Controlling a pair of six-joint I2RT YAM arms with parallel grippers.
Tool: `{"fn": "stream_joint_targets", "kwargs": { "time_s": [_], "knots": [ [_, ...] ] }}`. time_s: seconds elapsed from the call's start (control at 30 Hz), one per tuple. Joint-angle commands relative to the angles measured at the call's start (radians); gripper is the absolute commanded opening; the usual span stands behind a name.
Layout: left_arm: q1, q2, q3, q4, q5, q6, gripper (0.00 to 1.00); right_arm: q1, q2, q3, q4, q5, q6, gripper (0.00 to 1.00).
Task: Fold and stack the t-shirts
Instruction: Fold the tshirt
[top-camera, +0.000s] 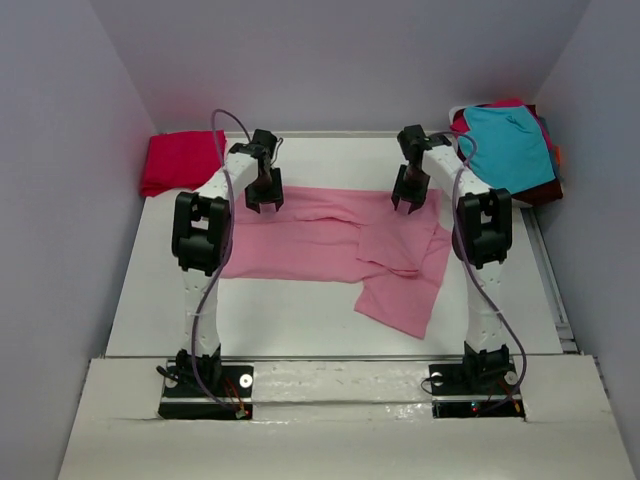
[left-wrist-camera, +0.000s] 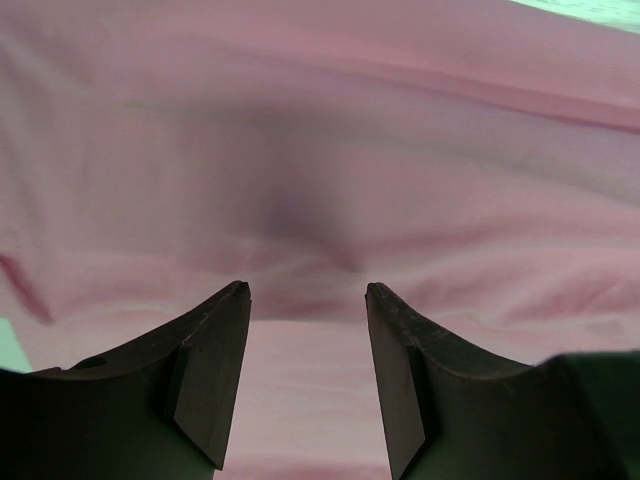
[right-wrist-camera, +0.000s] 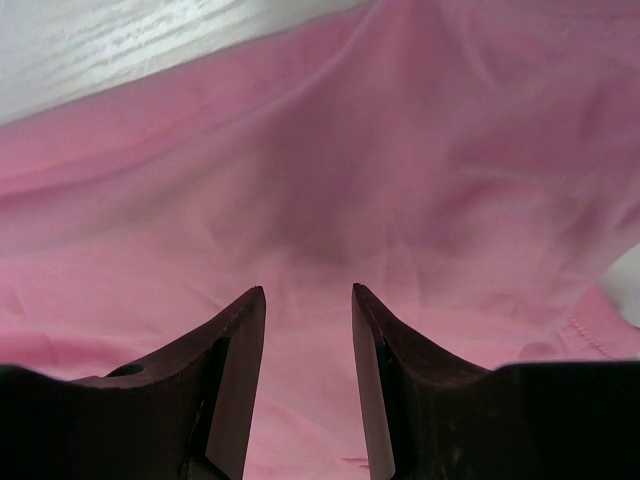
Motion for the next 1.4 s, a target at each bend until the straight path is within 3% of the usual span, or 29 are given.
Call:
{"fn": "stream_joint_targets", "kwargs": {
  "time_s": [0.0, 0.87, 1.07, 1.37],
  "knots": [
    [0.034, -0.106, -0.028, 0.001, -0.044, -0.021, 0.61, -0.028, -0.021, 0.065, -0.036, 0.019, 0.013, 0.46],
    [0.154, 0.026, 0.036, -0.061, 0.048, -0.068, 0.61, -0.12, 0.019, -0.004, -0.031, -0.084, 0.002, 0.47],
    [0.154, 0.034, 0.03, -0.065, 0.037, -0.068, 0.61, -0.12, -0.049, -0.14, 0.003, -0.155, -0.007, 0.47],
    [0.163, 0.052, 0.033, -0.071, 0.031, -0.064, 0.62, -0.12, -0.056, -0.215, 0.006, -0.057, -0.029, 0.48]
  ]
}}
